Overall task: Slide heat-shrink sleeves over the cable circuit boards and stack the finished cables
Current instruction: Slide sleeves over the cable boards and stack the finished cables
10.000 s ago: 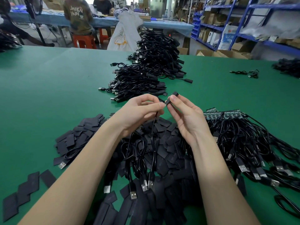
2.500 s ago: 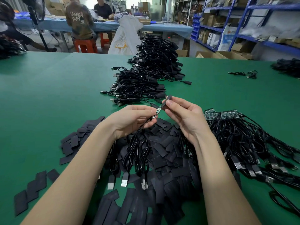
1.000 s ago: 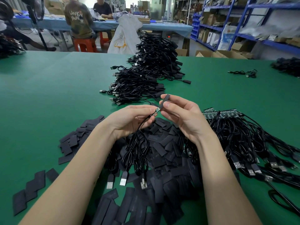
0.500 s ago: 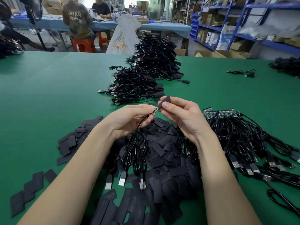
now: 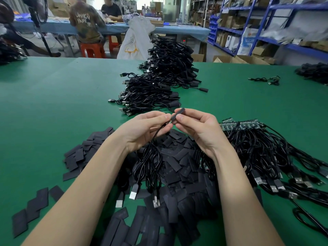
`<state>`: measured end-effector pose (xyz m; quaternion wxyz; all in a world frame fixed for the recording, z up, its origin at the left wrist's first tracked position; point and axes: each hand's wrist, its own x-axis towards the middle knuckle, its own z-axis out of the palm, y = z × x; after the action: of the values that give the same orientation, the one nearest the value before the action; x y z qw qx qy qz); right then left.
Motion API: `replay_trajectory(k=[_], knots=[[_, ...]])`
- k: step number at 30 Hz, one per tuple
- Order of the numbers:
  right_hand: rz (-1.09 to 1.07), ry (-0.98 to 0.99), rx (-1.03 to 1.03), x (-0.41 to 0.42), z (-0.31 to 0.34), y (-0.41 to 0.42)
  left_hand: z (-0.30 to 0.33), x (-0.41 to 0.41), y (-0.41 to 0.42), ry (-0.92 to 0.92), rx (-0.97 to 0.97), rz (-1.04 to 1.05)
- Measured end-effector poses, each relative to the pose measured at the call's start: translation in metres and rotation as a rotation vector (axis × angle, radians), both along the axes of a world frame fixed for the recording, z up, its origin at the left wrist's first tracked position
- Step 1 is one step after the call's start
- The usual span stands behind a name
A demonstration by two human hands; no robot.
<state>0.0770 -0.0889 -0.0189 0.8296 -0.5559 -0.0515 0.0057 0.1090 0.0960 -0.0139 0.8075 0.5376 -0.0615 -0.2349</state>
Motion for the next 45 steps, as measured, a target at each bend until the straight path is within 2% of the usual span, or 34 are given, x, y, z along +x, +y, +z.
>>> replay_trajectory(k=[4, 10, 14, 19, 25, 32, 45], knots=[[-0.063, 0.023, 0.07, 0.001, 0.002, -0.002, -0.001, 0.0, 0.007, -0.101, -0.02, -0.086], [-0.112, 0.054, 0.083, 0.001, 0.001, -0.001, -0.002, -0.003, 0.0, -0.461, 0.302, 0.116], [-0.13, 0.056, 0.078, 0.001, 0.0, -0.001, -0.004, -0.006, -0.003, -0.578, 0.366, 0.159], [-0.104, 0.051, 0.09, 0.003, -0.002, 0.001, -0.004, -0.007, -0.01, -0.608, 0.324, 0.219], [-0.14, 0.068, 0.152, 0.004, -0.004, 0.0, -0.008, -0.007, -0.011, -0.667, 0.375, 0.241], [-0.116, 0.072, 0.114, 0.003, -0.002, 0.001, -0.009, -0.007, -0.009, -0.72, 0.433, 0.279], [-0.098, 0.063, 0.106, 0.002, -0.004, 0.005, -0.009, -0.008, -0.01, -0.725, 0.448, 0.312]])
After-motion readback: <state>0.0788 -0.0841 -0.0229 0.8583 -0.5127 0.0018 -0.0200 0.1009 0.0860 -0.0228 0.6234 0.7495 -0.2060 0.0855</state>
